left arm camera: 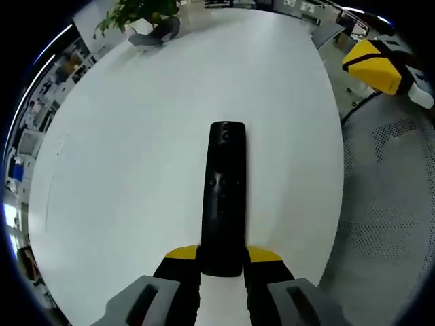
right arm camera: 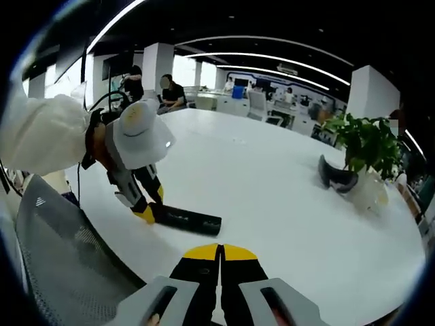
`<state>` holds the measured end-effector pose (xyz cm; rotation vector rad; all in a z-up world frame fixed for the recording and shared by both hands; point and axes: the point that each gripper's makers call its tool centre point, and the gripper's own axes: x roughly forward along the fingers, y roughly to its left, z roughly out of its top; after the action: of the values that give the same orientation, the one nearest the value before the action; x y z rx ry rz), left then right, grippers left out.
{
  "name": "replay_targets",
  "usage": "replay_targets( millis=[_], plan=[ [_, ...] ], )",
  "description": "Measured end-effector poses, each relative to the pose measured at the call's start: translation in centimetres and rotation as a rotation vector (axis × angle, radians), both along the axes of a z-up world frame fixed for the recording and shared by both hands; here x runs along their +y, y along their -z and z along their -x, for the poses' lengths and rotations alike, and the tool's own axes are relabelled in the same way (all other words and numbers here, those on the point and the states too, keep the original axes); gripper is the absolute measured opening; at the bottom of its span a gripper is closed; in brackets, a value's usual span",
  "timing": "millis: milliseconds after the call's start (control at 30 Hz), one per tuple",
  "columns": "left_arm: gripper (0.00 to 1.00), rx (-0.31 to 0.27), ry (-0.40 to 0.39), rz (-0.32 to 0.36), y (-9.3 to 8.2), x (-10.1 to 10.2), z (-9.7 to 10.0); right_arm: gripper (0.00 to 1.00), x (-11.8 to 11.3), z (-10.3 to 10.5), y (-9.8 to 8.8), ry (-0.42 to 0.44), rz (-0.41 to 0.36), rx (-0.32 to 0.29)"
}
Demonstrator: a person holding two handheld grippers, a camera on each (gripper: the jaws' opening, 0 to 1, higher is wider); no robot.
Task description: Press the specified remote control buttons in sequence, fully releasing each button before pressing the next.
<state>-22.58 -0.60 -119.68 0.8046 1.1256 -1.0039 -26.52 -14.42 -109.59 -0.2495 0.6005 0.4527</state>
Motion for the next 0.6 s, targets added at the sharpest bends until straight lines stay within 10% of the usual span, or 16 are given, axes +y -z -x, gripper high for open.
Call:
replay_targets(
  millis=[600],
  plan=[
    [0.24,0.0,-0.039,0.002,0.0,-0.8,3.9,0.0,0.0,0.0,0.2,-0.023,0.044,-0.011]
  ],
)
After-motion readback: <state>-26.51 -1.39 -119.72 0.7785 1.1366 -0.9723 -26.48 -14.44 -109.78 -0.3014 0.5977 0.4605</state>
